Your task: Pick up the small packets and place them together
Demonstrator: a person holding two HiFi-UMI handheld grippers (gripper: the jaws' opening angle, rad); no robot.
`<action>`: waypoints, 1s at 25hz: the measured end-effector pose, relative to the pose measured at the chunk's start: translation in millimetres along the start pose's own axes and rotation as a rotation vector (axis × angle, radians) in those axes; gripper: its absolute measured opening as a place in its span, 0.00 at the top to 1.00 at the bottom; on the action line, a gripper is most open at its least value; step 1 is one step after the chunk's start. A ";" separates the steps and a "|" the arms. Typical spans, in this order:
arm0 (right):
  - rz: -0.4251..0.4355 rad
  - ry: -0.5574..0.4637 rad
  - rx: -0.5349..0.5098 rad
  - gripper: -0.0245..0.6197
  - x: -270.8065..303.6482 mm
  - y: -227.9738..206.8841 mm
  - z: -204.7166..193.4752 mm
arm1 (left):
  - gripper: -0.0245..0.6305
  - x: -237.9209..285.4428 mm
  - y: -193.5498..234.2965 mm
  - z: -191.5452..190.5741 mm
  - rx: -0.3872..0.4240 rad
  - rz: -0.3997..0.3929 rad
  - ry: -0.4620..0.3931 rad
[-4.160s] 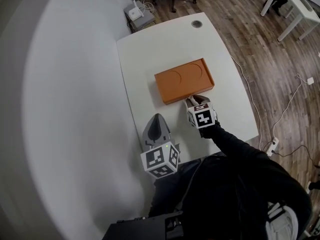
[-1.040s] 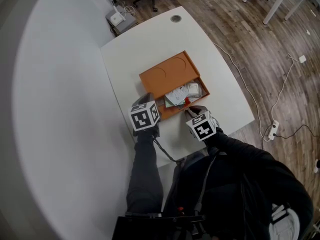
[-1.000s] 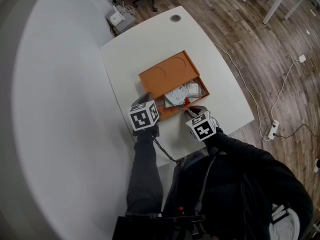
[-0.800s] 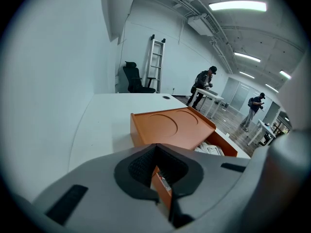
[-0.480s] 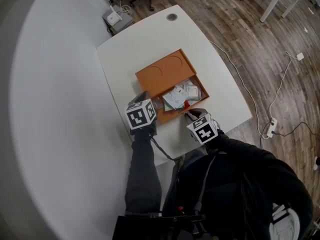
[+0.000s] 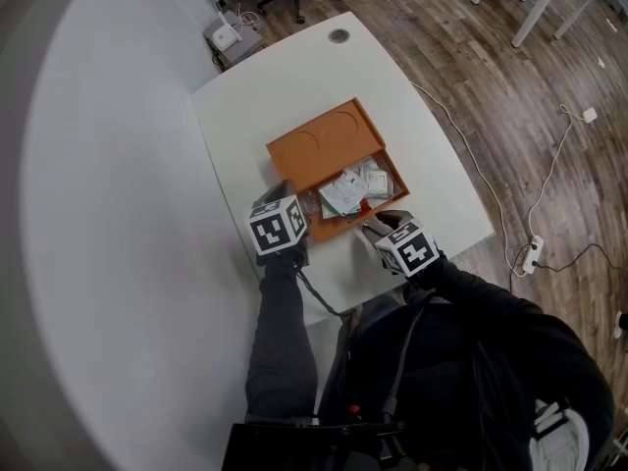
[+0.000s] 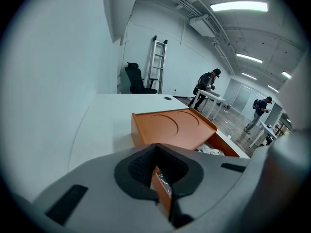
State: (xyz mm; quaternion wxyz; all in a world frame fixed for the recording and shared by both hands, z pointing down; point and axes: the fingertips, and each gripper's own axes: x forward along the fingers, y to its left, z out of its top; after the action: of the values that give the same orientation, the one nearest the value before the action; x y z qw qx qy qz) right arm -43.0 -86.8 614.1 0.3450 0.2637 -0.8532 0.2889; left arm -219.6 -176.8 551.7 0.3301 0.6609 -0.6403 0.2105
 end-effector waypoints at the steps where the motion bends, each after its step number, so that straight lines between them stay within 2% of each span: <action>1: 0.003 -0.008 -0.004 0.75 -6.7 -2.8 3.3 | 0.97 -0.3 0.6 0.0 -0.001 0.000 -0.001; 7: -0.018 -0.106 -0.038 0.75 -54.2 -24.6 44.6 | 0.97 0.1 2.3 -0.1 -0.018 0.002 -0.017; 12: -0.032 -0.142 -0.159 0.75 -54.3 -28.4 85.7 | 0.97 -10.9 -3.4 -9.8 -0.025 0.016 -0.012; 17: 0.020 -0.038 -0.260 0.71 -10.8 -12.4 100.8 | 0.97 -38.0 -18.0 -30.7 -0.076 0.000 -0.044; 22: 0.043 0.093 -0.373 0.68 28.6 -5.0 99.1 | 0.97 -52.3 -35.6 -65.3 -0.133 -0.033 -0.019; 25: 0.035 0.146 -0.405 0.68 45.8 -7.7 100.0 | 0.97 -50.0 -42.5 -81.5 -0.150 -0.046 0.009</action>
State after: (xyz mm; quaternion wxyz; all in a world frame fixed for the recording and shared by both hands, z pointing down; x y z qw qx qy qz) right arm -110.1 -171.1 590.9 0.4466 0.1528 -0.8710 0.1359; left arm -170.5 -85.5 566.1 0.3861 0.6478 -0.6376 0.1574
